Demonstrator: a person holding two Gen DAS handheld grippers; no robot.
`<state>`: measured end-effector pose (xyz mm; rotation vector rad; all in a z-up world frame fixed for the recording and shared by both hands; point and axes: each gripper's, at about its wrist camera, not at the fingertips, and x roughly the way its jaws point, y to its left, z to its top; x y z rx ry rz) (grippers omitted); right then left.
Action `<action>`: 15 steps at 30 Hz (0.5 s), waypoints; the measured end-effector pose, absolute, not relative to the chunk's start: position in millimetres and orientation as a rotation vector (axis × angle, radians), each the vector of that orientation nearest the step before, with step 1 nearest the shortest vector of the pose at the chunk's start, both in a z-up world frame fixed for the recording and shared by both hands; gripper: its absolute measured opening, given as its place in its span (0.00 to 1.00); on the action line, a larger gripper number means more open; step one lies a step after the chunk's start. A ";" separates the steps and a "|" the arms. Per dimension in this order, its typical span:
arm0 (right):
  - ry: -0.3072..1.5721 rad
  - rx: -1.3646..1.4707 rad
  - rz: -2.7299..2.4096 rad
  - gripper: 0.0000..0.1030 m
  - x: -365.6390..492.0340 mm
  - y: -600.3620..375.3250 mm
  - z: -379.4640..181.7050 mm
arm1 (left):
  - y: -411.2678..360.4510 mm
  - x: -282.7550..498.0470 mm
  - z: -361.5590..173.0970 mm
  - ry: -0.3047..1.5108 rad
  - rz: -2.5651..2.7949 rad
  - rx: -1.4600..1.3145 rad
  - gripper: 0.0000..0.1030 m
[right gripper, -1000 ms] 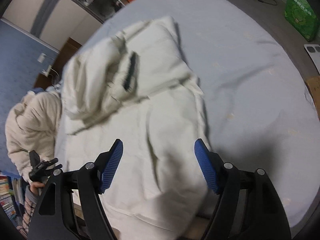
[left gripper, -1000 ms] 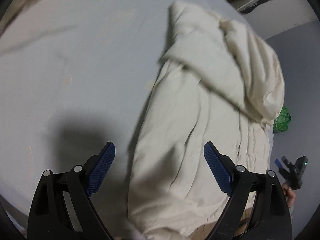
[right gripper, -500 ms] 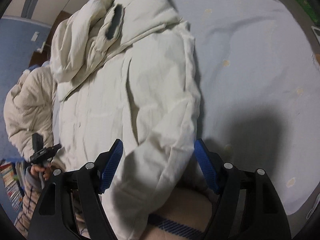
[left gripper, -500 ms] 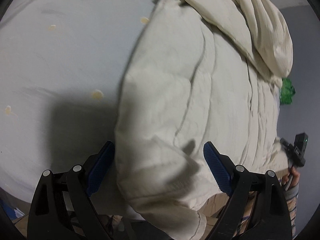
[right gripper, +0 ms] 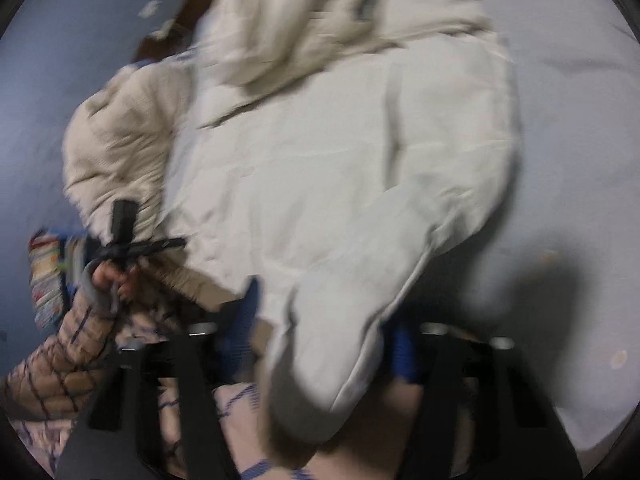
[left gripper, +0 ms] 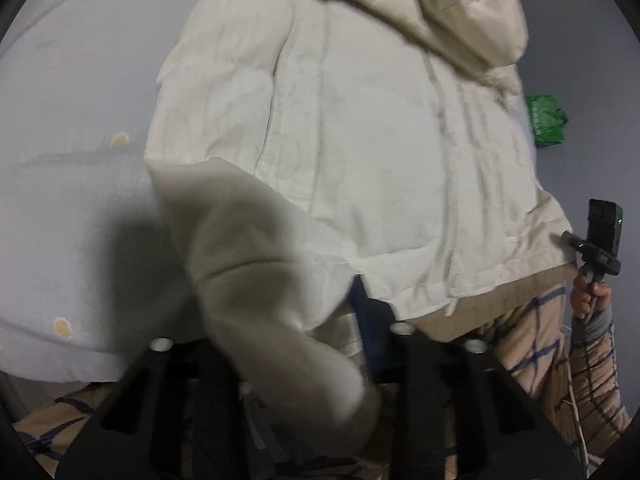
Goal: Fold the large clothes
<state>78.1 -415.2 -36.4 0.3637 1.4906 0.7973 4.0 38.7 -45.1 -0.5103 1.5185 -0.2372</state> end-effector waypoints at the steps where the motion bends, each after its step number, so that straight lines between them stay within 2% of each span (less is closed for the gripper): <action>1: 1.468 0.367 0.818 0.40 75.0 -412.0 -30.9 | 38.3 3.5 -40.0 1.499 -0.247 -0.517 0.20; 4: 1.427 0.384 0.849 0.36 69.6 -408.8 -20.0 | 36.4 0.8 -26.0 1.452 -0.288 -0.548 0.18; 6: 1.386 0.410 0.860 0.29 68.4 -410.0 -14.5 | 35.5 0.6 -13.4 1.396 -0.343 -0.591 0.16; 9: 1.270 0.500 0.879 0.23 71.7 -416.0 -1.7 | 39.3 6.4 3.1 1.302 -0.413 -0.674 0.14; 15: 1.033 0.693 0.906 0.22 101.2 -426.1 31.5 | 57.6 31.0 43.4 1.113 -0.497 -0.757 0.13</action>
